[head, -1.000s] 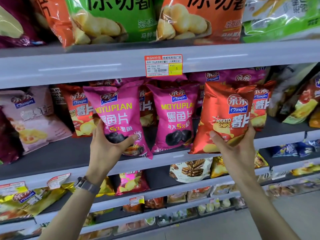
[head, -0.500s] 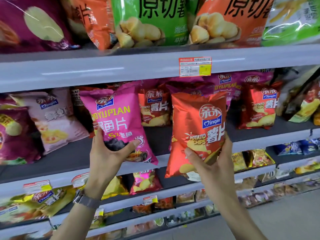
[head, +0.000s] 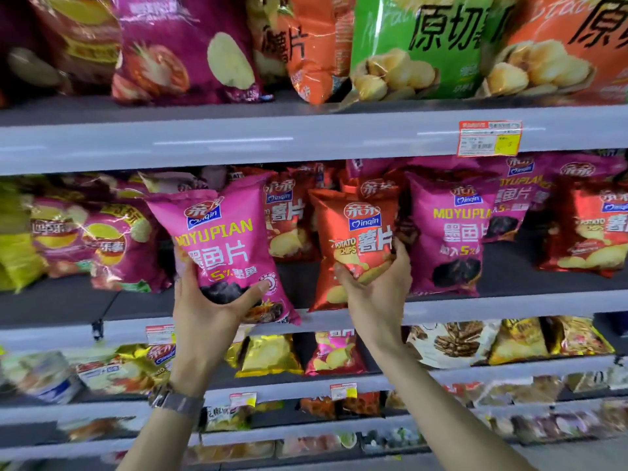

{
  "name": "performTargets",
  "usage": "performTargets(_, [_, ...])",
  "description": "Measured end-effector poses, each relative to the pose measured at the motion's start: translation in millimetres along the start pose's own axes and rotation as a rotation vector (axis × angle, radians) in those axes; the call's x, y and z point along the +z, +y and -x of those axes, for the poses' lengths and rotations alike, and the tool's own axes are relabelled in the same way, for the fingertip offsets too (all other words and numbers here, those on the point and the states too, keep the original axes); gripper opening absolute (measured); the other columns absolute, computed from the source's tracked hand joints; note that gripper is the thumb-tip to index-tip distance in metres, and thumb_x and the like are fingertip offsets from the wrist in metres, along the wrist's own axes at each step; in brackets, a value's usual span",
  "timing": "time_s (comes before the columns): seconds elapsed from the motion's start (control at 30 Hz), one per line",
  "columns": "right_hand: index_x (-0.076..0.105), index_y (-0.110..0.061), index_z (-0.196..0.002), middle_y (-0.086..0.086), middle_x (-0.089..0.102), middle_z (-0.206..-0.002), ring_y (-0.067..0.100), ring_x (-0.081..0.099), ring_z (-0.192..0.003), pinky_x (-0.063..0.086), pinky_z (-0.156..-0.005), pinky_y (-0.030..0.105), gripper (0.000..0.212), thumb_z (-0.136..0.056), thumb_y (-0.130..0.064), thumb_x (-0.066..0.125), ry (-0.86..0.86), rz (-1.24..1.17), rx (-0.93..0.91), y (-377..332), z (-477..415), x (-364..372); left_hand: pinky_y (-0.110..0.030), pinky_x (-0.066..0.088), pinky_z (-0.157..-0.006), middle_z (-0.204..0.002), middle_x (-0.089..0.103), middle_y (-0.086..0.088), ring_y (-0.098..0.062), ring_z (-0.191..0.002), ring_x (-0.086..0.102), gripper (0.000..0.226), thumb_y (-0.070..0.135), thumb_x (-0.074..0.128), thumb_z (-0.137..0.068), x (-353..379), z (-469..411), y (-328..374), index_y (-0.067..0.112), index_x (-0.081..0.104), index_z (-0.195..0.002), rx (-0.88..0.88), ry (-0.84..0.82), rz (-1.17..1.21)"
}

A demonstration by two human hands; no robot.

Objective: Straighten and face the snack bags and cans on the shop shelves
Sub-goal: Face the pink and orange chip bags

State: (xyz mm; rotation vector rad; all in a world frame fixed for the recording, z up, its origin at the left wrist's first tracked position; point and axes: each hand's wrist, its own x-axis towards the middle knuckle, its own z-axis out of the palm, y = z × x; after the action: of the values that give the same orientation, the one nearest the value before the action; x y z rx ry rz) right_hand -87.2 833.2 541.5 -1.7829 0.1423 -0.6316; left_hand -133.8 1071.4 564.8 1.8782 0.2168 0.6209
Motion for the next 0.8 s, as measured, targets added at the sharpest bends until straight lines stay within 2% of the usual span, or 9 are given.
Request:
performTargets(0.17, [0.023,-0.02,-0.158,0.005,0.042,-0.141,0.016,0.033,-0.13,0.038,-0.114,0.057,0.112,-0.073,-0.036,0.093,0.148,0.114,-0.046,9,-8,24,-0.052,0.059,-0.095,-0.124,0.069,0.001,-0.021,-0.112,0.07,0.106,0.071,0.096,-0.053,-13,2,-9,0.035,0.05,-0.141,-0.029,0.003,-0.007])
performTargets(0.33, [0.023,-0.023,-0.158,0.006,0.04,-0.138,0.008,0.03,-0.126,0.039,-0.112,0.058,0.109,-0.074,-0.035,0.093,0.176,0.077,-0.083,11,-13,34,-0.051,0.059,-0.094,-0.123,0.066,0.005,-0.015,-0.109,0.069,0.099,0.073,0.092,-0.053,-12,16,-3,0.034,0.053,-0.136,-0.004,-0.007,-0.069])
performTargets(0.53, [0.025,-0.032,-0.158,0.002,0.033,-0.138,0.019,0.037,-0.132,0.046,-0.11,0.055,0.113,-0.071,-0.023,0.096,0.209,-0.003,-0.137,14,-19,37,-0.047,0.057,-0.098,-0.126,0.06,0.007,-0.012,-0.113,0.065,0.102,0.07,0.092,-0.051,0,26,10,0.034,0.052,-0.137,-0.002,-0.013,-0.059])
performTargets(0.6, [0.025,-0.032,-0.159,0.0,0.03,-0.136,0.019,0.035,-0.13,0.044,-0.111,0.057,0.114,-0.071,-0.023,0.097,0.185,0.029,-0.108,22,-20,36,-0.048,0.056,-0.1,-0.126,0.06,0.008,-0.011,-0.115,0.064,0.104,0.069,0.094,-0.052,5,29,14,0.032,0.052,-0.139,0.004,-0.024,-0.064])
performTargets(0.73, [0.023,-0.031,-0.159,0.007,0.029,-0.143,0.025,0.032,-0.134,0.039,-0.114,0.059,0.115,-0.071,-0.033,0.096,0.14,0.06,-0.086,31,-21,31,-0.046,0.056,-0.1,-0.123,0.056,0.011,-0.009,-0.114,0.062,0.096,0.057,0.099,-0.058,18,38,25,0.034,0.052,-0.138,0.023,-0.048,-0.078])
performTargets(0.8, [0.025,-0.031,-0.158,0.007,0.028,-0.146,0.024,0.03,-0.135,0.039,-0.114,0.059,0.105,-0.076,-0.04,0.09,0.12,0.051,-0.074,28,-20,25,-0.045,0.056,-0.1,-0.123,0.056,0.013,-0.009,-0.115,0.062,0.094,0.057,0.099,-0.058,25,44,31,0.037,0.051,-0.137,0.04,-0.06,-0.083])
